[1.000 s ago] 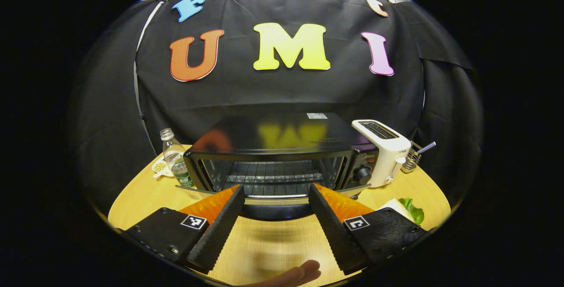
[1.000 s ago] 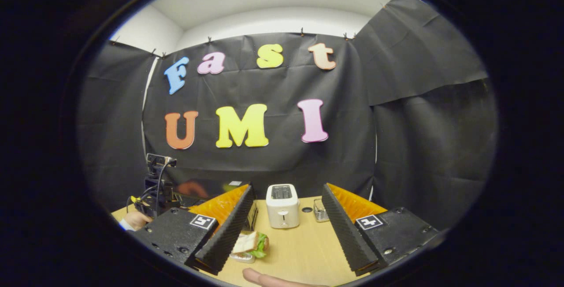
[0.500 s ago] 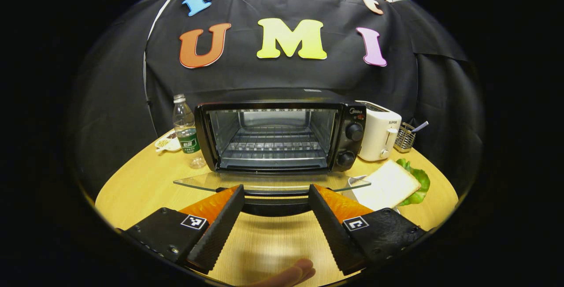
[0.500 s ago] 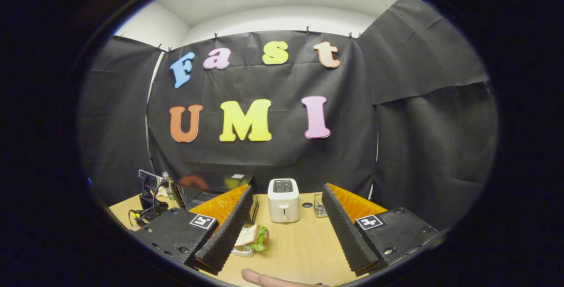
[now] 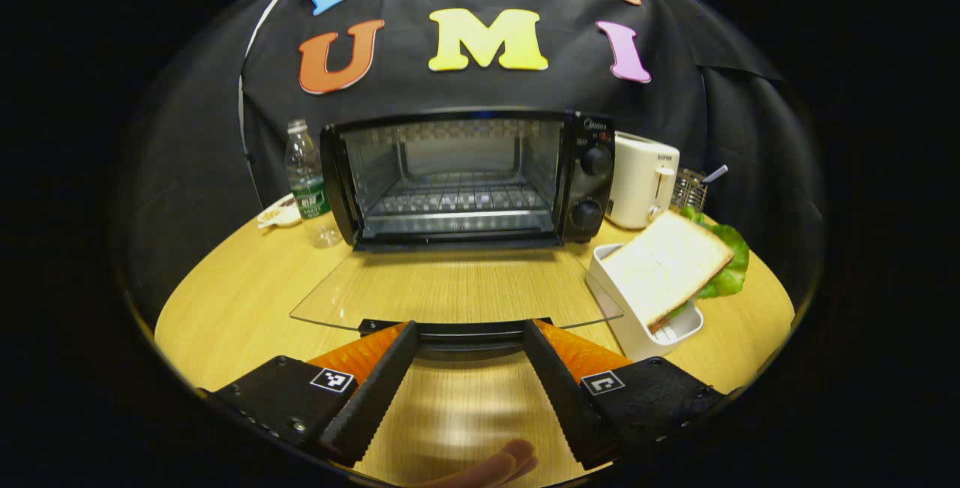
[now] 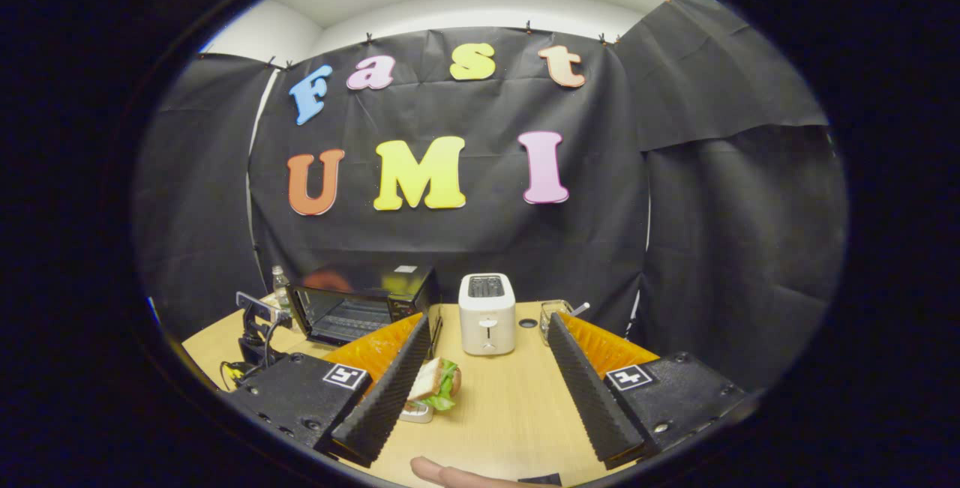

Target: Open the electric oven with the left hand, put the food in, and close the electric oven.

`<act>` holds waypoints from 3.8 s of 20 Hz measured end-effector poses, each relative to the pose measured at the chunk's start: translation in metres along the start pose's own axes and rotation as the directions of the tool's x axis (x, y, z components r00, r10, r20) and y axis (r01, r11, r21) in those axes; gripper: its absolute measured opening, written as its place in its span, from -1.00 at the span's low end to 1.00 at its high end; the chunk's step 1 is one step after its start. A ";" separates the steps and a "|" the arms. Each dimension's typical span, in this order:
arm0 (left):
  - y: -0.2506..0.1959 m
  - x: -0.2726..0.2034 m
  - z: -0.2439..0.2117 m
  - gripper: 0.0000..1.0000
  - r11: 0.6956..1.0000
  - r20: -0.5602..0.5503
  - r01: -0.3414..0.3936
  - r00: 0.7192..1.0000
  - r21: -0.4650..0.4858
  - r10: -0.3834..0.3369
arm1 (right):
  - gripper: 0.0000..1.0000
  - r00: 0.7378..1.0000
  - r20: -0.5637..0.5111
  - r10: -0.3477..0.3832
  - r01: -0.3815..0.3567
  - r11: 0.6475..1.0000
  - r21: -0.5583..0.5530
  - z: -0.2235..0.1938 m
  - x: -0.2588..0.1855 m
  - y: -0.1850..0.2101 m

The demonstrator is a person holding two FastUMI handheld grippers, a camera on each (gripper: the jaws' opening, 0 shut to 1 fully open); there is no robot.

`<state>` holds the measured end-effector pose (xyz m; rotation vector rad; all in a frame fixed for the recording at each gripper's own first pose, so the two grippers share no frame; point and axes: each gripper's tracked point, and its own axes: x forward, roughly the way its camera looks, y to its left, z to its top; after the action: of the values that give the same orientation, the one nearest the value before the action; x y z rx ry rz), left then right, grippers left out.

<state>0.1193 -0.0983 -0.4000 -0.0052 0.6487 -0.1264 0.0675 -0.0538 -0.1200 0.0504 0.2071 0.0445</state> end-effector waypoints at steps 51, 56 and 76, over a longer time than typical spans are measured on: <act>0.054 -0.291 0.169 0.88 0.999 0.549 -0.014 0.836 -0.029 0.028 | -0.15 0.522 -0.546 0.655 -0.159 0.704 0.692 -0.168 0.104 0.101; 0.076 -0.292 0.161 0.88 0.999 0.542 0.020 0.840 -0.037 0.004 | -0.15 0.573 -0.450 0.685 -0.157 0.631 0.760 -0.153 0.074 0.140; 0.167 -0.325 0.143 0.89 0.992 0.556 -0.085 0.822 -0.094 0.123 | -0.16 0.929 -0.123 0.348 -0.057 0.463 0.884 -0.140 0.211 0.331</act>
<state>-0.0319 0.1007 -0.0973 -0.0683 0.0573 0.0072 0.2316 0.2935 -0.2818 1.1364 0.5110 0.1916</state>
